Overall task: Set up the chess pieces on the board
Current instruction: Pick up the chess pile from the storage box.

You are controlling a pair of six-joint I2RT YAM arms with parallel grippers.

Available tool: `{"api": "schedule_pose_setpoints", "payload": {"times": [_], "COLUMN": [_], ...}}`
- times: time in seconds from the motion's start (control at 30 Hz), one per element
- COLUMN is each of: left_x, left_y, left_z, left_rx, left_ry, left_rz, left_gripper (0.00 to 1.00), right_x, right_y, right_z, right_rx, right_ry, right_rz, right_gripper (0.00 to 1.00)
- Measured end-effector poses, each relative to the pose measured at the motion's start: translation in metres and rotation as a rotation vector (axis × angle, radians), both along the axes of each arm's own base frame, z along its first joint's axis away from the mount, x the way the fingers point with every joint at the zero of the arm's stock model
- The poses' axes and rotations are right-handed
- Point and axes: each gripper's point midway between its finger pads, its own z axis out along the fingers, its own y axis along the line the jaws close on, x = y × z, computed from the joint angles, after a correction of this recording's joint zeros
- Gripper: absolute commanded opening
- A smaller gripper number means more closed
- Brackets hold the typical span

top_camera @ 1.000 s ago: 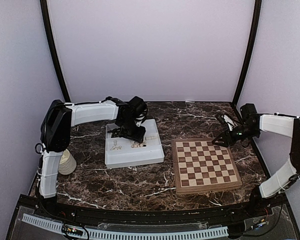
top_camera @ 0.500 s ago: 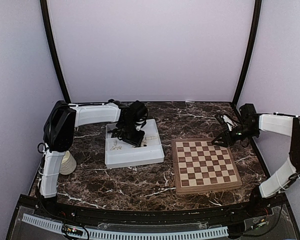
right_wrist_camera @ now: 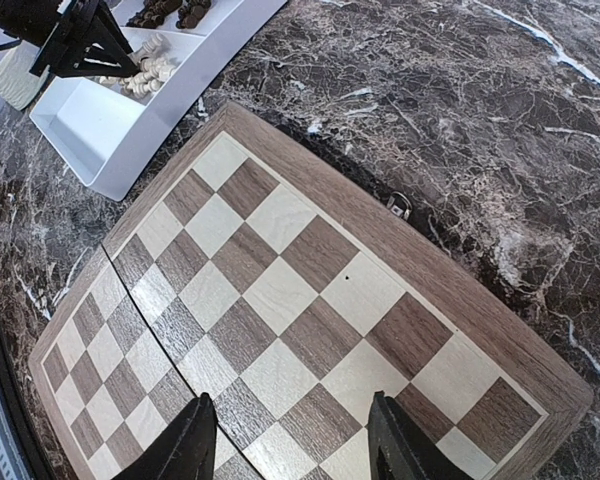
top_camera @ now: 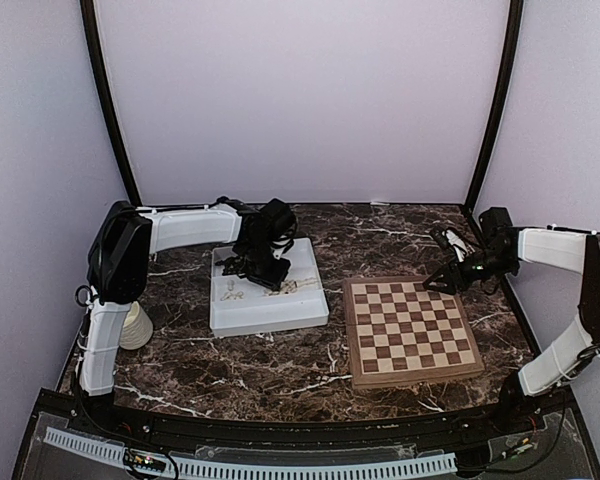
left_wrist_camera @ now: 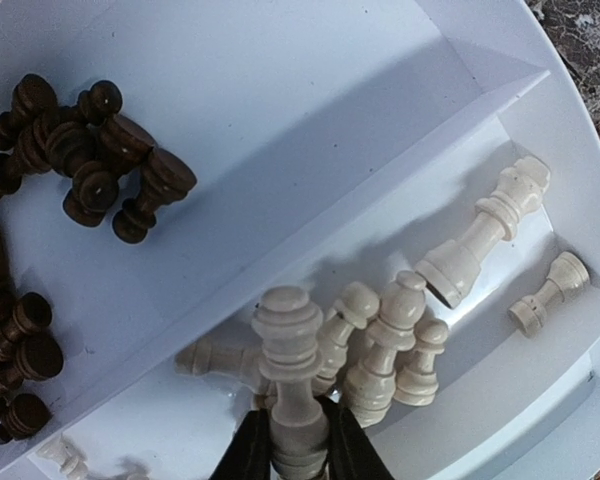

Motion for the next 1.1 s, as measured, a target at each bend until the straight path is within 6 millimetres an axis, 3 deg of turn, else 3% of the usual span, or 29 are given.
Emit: {"api": "schedule_pose_setpoints", "payload": {"times": [0.4,0.6,0.7,0.83,0.93,1.1], "left_x": [-0.009,-0.025,-0.038,-0.049,-0.049,-0.046], "left_y": [0.016,0.020,0.020,0.015,0.008,-0.002], "left_z": [0.015,0.027,0.033,0.049,0.066,0.084], "left_rx": [0.004,-0.068,-0.130,-0.220,-0.275,-0.331], "left_ry": [-0.064,-0.122,-0.159,-0.242,-0.322,-0.414], "left_rz": [-0.058,-0.128,-0.194,-0.290,-0.349,-0.417], "left_gripper": [0.09,0.05,0.05,0.05,0.05,0.05], "right_x": [0.000,0.000,0.004,0.019,0.036,0.046], "right_y": [0.000,0.001,0.009,0.037,0.079,0.152], "right_z": [0.000,0.002,0.013,0.046,0.068,0.069], "right_rx": [0.001,0.006,0.024,0.060,0.105,0.187], "right_ry": [0.002,0.006,-0.003,-0.059,-0.077,0.016], "right_rz": [-0.003,-0.004,0.006,0.073,0.155,0.261], "right_gripper": [0.52,0.52,0.56,0.58,0.58,0.60]}}
